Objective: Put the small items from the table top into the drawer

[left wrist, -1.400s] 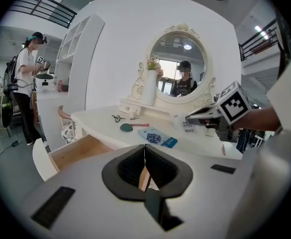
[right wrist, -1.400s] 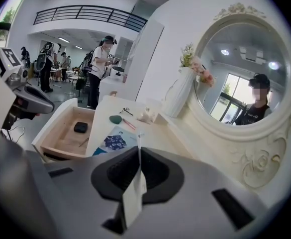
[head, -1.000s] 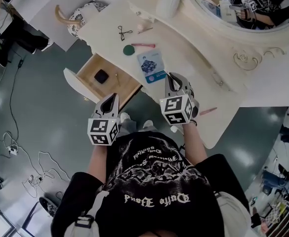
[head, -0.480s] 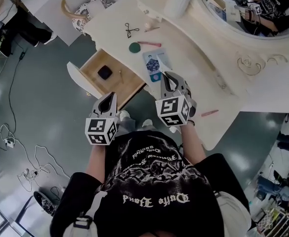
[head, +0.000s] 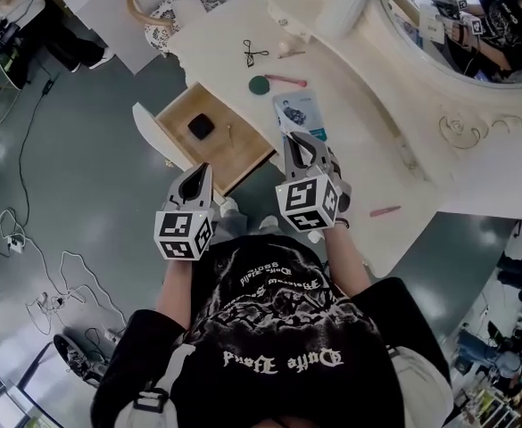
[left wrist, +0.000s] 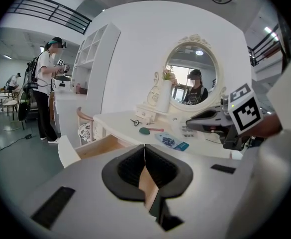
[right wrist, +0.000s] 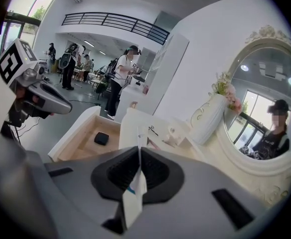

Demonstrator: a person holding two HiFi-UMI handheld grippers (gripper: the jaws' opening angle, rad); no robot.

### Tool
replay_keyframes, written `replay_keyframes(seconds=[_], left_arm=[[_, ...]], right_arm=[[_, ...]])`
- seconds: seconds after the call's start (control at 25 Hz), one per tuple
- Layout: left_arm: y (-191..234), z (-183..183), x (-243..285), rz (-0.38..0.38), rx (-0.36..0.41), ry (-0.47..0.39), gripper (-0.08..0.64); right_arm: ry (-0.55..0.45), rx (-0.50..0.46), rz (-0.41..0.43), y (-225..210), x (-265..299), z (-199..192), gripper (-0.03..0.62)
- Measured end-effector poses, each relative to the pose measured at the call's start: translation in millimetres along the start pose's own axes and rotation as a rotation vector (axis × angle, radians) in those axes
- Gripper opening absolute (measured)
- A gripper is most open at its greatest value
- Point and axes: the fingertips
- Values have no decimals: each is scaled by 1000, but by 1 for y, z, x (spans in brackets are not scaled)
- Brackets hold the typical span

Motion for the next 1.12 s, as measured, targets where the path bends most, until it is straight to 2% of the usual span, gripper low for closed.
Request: replay_keyframes(seconds=[0.8,1.12], left_arm=[[40,5,-25,78,-1,-26,15],[61,4,-35,112,-7,-21,15]], right_arm=[[-89,-67,129,68,15,52,21],[-93,-95,187,98,25,64,20]])
Point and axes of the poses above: the fingertips, and each gripper's own axes: x forward along the fingers, y to its left, z out of its top, and after that the axes turned 7 degrees about -z, right-handed
